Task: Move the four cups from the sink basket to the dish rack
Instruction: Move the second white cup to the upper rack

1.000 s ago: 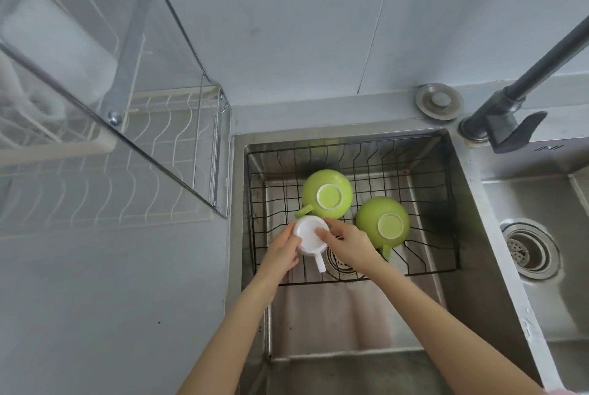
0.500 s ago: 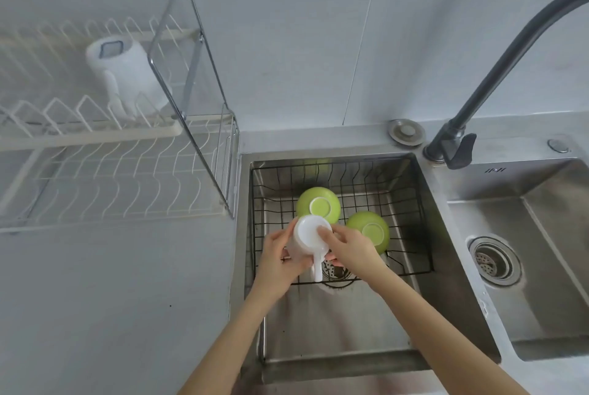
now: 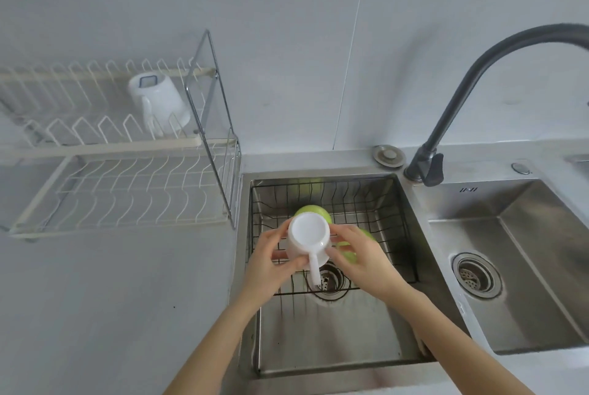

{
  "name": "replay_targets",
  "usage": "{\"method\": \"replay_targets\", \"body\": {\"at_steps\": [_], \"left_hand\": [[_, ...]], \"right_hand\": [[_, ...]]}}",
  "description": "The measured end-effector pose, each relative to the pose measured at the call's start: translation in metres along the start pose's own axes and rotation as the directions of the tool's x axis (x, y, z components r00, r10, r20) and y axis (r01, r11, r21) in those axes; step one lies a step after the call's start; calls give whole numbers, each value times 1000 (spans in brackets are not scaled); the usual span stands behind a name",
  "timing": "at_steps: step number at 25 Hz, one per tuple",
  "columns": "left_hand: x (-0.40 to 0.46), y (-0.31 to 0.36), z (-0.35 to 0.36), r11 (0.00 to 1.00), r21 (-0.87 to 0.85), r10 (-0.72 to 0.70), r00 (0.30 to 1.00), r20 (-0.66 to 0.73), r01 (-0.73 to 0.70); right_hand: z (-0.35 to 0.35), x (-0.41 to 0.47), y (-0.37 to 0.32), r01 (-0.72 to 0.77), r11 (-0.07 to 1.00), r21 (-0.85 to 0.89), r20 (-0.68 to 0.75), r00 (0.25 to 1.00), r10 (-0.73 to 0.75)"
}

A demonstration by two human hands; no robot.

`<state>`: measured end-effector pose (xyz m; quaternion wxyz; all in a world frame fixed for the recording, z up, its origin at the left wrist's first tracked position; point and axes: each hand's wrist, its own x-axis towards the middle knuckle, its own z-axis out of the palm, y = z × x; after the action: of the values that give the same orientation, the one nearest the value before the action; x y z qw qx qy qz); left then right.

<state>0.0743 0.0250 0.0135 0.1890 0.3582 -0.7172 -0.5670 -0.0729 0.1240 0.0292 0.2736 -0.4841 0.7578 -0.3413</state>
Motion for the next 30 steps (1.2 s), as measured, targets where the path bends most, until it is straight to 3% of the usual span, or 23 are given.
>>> {"method": "replay_targets", "body": {"at_steps": [4,9,12,19,30], "left_hand": [[-4,22,-23,998,-17,57,998,20,-57],[-15,48,-73,986,-16,165,986,31,-165],[-25,60,-104,960,83,265,964,27,-266],[-47,67,-177,909,230,361,932,-19,-348],[-59,100,-278,834,295,506,860,-73,-466]], "right_hand": [[-6,2,-26,87,994,-63,-116,989,-94],[0,0,-79,191,981,20,-223,958,-181],[9,-2,-109,208,977,34,-237,952,-195],[45,0,-174,282,959,16,-263,927,-268],[74,25,-272,375,927,12,-283,890,-357]]}}
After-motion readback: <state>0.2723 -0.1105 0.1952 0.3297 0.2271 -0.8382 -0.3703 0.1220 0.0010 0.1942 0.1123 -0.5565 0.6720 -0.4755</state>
